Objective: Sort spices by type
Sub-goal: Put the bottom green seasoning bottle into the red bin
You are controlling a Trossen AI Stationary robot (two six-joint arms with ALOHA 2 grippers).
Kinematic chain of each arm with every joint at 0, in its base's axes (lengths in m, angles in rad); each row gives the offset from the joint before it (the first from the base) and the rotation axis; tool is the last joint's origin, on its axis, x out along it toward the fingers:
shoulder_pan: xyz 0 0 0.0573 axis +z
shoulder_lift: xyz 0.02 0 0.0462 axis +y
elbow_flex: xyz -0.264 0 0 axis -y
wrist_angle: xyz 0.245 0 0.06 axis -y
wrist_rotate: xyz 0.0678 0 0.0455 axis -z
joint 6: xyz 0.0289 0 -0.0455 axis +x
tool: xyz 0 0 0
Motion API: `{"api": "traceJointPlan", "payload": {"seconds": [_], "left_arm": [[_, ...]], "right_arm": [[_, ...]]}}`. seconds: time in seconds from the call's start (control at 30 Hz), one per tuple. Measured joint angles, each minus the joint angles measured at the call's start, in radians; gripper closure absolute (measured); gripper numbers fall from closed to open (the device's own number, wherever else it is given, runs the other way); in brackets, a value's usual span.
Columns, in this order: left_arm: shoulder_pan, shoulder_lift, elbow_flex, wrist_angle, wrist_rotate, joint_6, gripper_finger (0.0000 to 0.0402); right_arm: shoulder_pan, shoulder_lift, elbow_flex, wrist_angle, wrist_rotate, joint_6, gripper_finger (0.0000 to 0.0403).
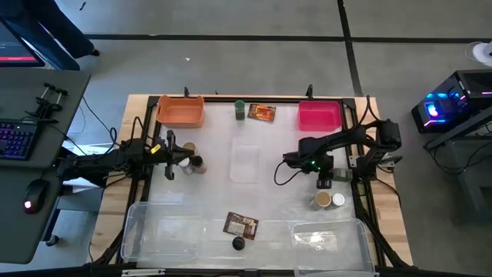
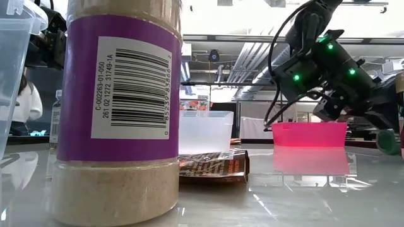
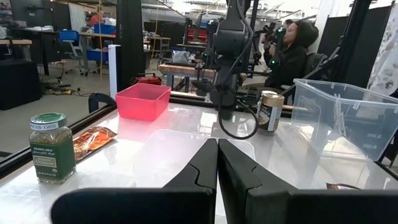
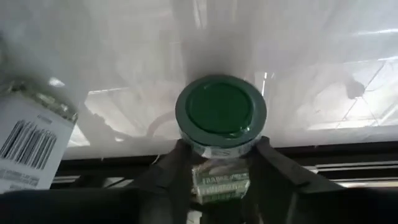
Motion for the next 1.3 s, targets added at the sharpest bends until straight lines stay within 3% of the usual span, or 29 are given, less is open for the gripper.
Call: {"api": "traceJointPlan", "payload": {"seconds": [0.33, 0.43, 0.73, 1.03, 1.3], "left_arm": [[0.000, 0.000, 0.000, 0.000, 0.000, 0.000, 0.0401], [0.000, 0.000, 0.000, 0.000, 0.000, 0.000, 0.0401], [0.000, 0.000, 0.000, 0.000, 0.000, 0.000, 0.0401], [0.000, 0.000, 0.000, 0.000, 0.000, 0.000, 0.0401], [0.000, 0.000, 0.000, 0.000, 0.000, 0.000, 0.0401]], "right_arm": [[-0.002, -0.079, 0.041, 0.008, 0.034, 0.034, 0.0391], [-0.002, -0.103, 0.041, 0.010, 0.034, 0.041, 0.0397], [-0.002, -0.145, 0.047, 0.027, 0.015, 0.085, 0.0318], [0.009, -0.147, 0.144, -0.106, 0.072, 0.012, 0.0188], [0.006, -0.146, 0.054, -0.023, 0.054, 0.013, 0.0124]]}}
